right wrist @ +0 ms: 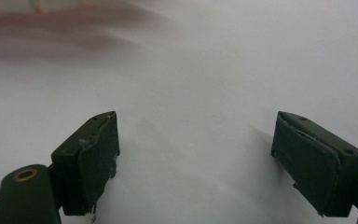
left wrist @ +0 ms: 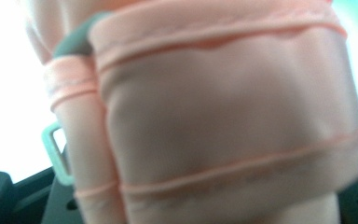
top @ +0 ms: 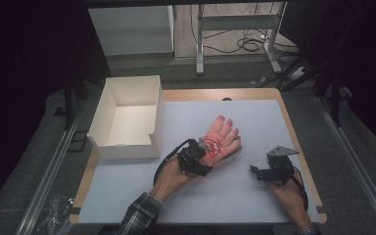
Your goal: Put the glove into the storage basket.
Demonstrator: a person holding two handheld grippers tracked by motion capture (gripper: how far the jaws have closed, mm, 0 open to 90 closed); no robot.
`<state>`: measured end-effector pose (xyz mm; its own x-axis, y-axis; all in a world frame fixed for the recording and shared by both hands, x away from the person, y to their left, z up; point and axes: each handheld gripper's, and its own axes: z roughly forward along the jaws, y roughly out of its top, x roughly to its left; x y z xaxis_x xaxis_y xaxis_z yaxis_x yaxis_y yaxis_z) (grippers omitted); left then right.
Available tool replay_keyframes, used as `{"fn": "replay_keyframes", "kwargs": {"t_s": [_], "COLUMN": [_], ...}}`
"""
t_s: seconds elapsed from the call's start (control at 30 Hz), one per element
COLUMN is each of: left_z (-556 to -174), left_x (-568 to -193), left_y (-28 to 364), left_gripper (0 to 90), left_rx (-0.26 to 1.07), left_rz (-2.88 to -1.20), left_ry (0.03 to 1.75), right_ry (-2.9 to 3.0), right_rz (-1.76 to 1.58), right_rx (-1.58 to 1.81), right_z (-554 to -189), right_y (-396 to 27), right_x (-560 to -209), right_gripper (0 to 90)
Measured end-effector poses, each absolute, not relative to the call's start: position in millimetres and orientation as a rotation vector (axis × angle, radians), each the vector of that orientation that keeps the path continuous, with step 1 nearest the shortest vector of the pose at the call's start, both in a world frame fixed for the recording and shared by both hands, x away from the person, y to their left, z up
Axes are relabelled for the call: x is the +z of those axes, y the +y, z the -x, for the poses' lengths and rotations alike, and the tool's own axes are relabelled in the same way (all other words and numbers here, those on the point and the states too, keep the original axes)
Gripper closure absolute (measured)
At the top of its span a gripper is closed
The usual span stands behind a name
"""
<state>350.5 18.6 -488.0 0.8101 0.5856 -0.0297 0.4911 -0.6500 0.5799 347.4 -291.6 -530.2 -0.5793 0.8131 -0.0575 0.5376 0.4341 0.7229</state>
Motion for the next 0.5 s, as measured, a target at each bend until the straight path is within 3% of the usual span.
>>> {"fn": "replay_keyframes", "kwargs": {"t_s": [0.5], "left_z": [-380.1], "left_x": [-446.6], "left_y": [31.7], "left_gripper": [40.8], "left_rx": [0.286], "left_rz": [-2.367], "left_ry": [0.889], "right_ry": [2.294], "right_rz": [-1.151], "right_rx": [0.944], "right_z": [-347.1], "right_y": [-291.4], "right_x": [-530.1], "right_gripper": [15.3]}}
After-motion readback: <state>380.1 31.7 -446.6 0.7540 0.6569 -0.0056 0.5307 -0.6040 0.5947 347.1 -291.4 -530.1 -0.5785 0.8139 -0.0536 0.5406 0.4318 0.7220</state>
